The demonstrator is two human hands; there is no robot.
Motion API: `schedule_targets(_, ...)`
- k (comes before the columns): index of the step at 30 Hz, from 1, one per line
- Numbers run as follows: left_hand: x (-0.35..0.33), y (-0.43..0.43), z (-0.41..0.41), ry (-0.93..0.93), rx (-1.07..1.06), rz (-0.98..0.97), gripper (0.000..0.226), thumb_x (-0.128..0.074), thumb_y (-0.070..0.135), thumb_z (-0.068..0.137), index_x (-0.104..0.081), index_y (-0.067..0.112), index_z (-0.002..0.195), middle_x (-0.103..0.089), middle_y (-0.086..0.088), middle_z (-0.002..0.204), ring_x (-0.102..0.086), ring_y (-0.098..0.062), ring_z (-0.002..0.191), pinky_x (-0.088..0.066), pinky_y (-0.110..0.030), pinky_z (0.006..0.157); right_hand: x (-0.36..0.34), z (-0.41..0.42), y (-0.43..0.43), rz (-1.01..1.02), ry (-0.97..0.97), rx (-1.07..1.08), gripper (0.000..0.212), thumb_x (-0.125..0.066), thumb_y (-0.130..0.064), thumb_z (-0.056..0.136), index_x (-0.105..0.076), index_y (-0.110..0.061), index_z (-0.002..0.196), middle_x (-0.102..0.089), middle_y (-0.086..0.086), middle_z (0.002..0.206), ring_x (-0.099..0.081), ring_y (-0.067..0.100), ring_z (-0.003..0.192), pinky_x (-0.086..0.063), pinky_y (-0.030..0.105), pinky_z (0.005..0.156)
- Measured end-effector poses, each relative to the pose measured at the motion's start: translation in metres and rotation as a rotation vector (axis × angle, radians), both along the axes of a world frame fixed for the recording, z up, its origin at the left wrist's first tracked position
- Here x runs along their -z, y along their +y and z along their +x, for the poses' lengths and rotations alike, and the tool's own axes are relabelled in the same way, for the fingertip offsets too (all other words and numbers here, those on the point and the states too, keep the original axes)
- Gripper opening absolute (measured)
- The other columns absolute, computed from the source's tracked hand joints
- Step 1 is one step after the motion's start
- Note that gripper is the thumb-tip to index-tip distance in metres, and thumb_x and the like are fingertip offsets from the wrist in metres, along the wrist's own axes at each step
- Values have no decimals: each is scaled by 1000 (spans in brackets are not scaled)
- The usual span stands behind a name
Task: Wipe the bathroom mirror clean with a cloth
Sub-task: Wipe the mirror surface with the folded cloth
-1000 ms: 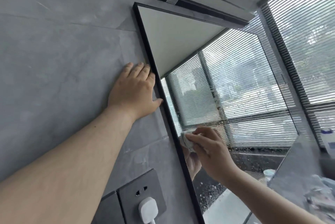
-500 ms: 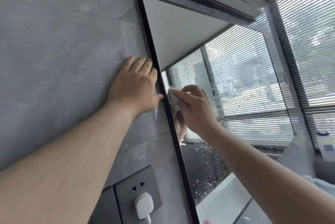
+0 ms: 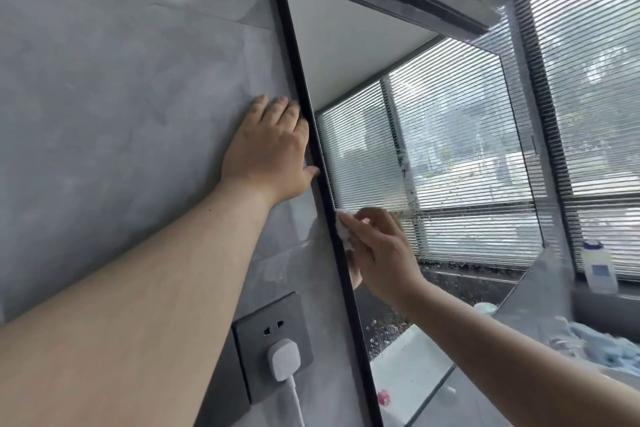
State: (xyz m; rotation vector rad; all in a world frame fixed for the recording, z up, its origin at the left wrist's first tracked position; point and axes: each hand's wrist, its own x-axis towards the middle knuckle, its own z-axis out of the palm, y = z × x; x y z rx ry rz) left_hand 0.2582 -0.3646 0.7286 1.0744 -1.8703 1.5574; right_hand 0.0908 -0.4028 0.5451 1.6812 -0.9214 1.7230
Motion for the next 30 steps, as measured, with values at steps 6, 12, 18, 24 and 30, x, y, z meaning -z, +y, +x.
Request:
schedule_targets(6, 1, -1, 3, 14, 29, 19, 83, -52, 63, 85, -41, 9, 146, -33, -12, 158, -22, -28, 149, -8, -45, 123, -102, 15, 2, 58, -141, -67, 33, -54, -17, 97, -69, -25, 126, -60, -3, 109, -54, 25, 105, -46, 35, 89)
schedule_targets(12, 6, -1, 3, 14, 10, 22, 87, -45, 66, 86, -33, 10, 151, -26, -12, 161, -17, -27, 150, -6, -46, 123, -54, 12, 3, 111, -133, -93, 33, -56, -21, 99, -66, -34, 128, -56, -8, 110, -53, 22, 106, -47, 37, 90)
schedule_targets(18, 11, 2, 1, -67, -126, 17, 110, -39, 81, 76, -25, 3, 153, -21, -19, 161, -14, -35, 150, -3, -56, 121, 27, 9, 3, 128, -126, -114, 36, -55, -32, 98, -57, -43, 131, -52, -18, 109, -57, 22, 99, -54, 43, 78)
schedule_targets(24, 10, 1, 0, -112, -205, 40, 130, -30, 96, 66, -17, 1, 154, -15, -19, 163, -9, -31, 152, 0, -62, 118, 49, 14, 6, 134, -122, -84, 33, -52, -31, 98, -63, -34, 129, -53, -11, 110, -60, 24, 93, -55, 44, 77)
schedule_targets(30, 11, -2, -3, -100, -219, 32, 131, -31, 97, 66, -15, 1, 154, -13, -18, 163, -7, -31, 152, 0, -59, 120, 36, 4, -4, 247, -427, -177, 37, -60, -9, 98, -67, -27, 129, -52, -9, 110, -54, 12, 99, -44, 18, 86)
